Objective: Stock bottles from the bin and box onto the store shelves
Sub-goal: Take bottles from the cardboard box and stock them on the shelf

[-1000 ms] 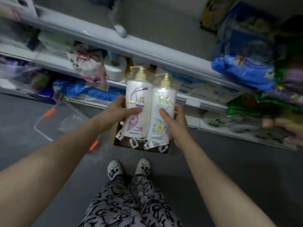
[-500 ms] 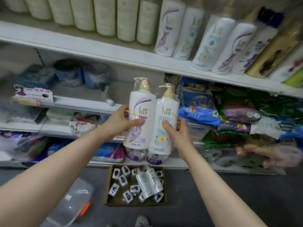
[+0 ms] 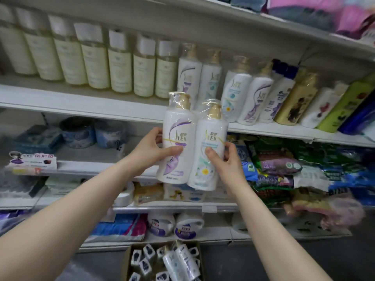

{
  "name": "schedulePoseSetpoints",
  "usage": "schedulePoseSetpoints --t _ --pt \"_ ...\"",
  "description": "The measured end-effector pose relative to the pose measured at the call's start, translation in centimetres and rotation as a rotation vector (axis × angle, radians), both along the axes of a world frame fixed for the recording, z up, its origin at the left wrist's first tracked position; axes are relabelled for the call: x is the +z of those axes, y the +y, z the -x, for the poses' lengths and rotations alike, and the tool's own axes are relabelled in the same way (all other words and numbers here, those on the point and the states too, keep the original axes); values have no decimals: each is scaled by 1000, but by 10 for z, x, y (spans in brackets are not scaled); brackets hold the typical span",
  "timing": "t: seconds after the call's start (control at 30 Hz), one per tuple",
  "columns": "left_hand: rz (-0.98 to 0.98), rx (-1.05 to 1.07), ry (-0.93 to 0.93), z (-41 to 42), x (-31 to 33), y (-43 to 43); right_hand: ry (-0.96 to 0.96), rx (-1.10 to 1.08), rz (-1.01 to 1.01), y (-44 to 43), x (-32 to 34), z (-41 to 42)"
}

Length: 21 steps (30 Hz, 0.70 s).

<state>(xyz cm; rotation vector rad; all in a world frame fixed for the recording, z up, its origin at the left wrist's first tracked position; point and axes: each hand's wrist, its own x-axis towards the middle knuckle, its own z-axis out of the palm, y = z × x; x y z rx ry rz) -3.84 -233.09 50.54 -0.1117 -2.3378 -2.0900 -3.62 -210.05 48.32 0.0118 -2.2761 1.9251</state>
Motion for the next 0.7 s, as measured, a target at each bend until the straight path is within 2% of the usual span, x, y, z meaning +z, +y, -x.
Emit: schedulePoseSetpoints --t 0.23,0.43,0.7 --pt "-31 37 132 36 40 18 100 37 77 13 44 44" --pt "-55 74 258 79 68 26 200 95 10 19 84 92" --pt "-48 115 295 120 68 28 229 153 17 19 83 141"
